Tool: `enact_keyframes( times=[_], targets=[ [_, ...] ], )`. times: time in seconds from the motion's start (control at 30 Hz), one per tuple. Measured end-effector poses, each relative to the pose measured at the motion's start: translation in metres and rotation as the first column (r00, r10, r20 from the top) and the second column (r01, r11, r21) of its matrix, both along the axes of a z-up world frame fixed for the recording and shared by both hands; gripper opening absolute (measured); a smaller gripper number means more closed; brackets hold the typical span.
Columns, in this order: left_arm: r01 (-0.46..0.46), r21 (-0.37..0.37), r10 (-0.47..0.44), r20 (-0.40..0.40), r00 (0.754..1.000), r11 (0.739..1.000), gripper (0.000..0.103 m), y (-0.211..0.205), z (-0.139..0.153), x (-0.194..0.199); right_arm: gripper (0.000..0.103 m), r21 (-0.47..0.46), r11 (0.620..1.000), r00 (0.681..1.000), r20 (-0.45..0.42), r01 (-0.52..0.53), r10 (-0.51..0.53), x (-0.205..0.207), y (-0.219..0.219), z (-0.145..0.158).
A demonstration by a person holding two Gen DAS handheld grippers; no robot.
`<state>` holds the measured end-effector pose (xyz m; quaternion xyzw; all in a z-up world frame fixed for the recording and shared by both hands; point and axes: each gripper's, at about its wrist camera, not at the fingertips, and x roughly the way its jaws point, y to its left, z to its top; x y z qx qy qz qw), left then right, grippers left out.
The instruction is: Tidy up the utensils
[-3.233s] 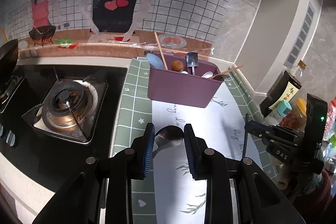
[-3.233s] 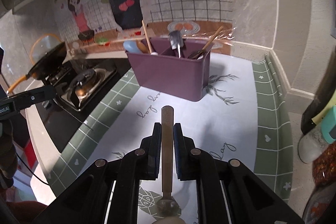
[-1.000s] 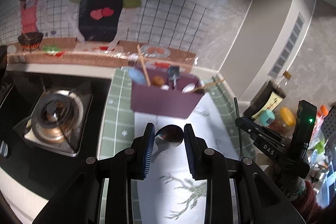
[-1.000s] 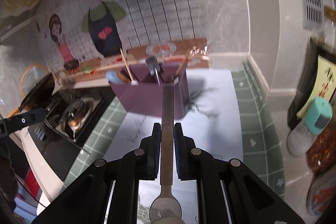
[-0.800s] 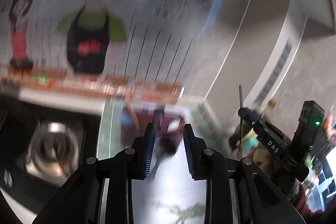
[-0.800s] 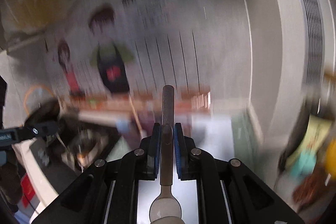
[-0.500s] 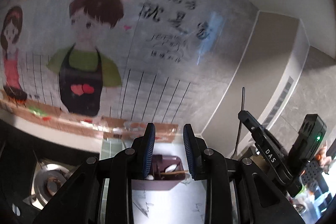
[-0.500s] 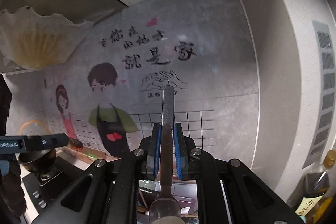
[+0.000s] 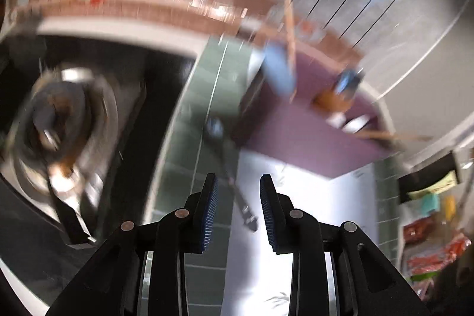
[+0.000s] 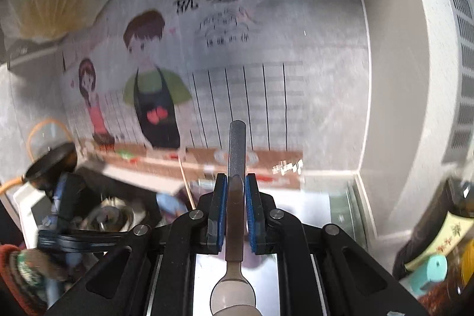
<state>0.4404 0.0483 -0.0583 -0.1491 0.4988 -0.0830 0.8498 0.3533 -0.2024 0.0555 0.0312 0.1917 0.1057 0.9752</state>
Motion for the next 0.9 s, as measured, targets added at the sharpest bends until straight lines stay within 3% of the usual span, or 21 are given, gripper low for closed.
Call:
enact_keyframes(
  times=[0.1,0.23,0.33,0.53,0.63,0.8,0.9],
  targets=[
    [-0.001,0.065,0.002,-0.009,1.0,0.998,0.03,-0.021,-0.022,0.0,0.011,-0.041,0.999,0.998,-0.058,0.002,-0.005,-0.007,-0.002,-0.023],
    [0.02,0.215,-0.022,0.011,1.0,0.976,0.03,-0.048,-0.039,0.003,0.011,-0.058,0.998,0.982,-0.186,0.006,-0.017,-0.009,-0.01,-0.064],
    [0.02,0.237,-0.019,-0.008,1.0,0.971,0.03,-0.056,-0.049,0.008,0.011,-0.061,0.998,0.963,-0.267,0.009,-0.025,-0.009,-0.016,-0.092],
    [0.045,0.324,-0.055,0.024,0.998,0.945,0.028,-0.074,-0.051,0.011,0.011,-0.062,0.998,0.937,-0.35,-0.013,-0.01,-0.006,-0.012,-0.125],
    [0.058,0.323,-0.072,0.03,0.997,0.945,0.019,-0.077,-0.05,0.003,0.011,-0.073,0.997,0.927,-0.375,-0.031,0.002,-0.007,-0.007,-0.136],
    [0.086,0.309,-0.098,0.021,0.995,0.947,0.016,-0.063,-0.05,-0.021,0.013,-0.033,0.999,0.913,-0.408,-0.04,0.023,-0.005,-0.012,-0.147],
    [0.122,0.3,-0.13,0.008,0.991,0.946,0.015,-0.05,-0.05,-0.043,0.023,-0.025,0.999,0.908,-0.419,-0.029,0.016,-0.003,-0.022,-0.15]
  ],
)
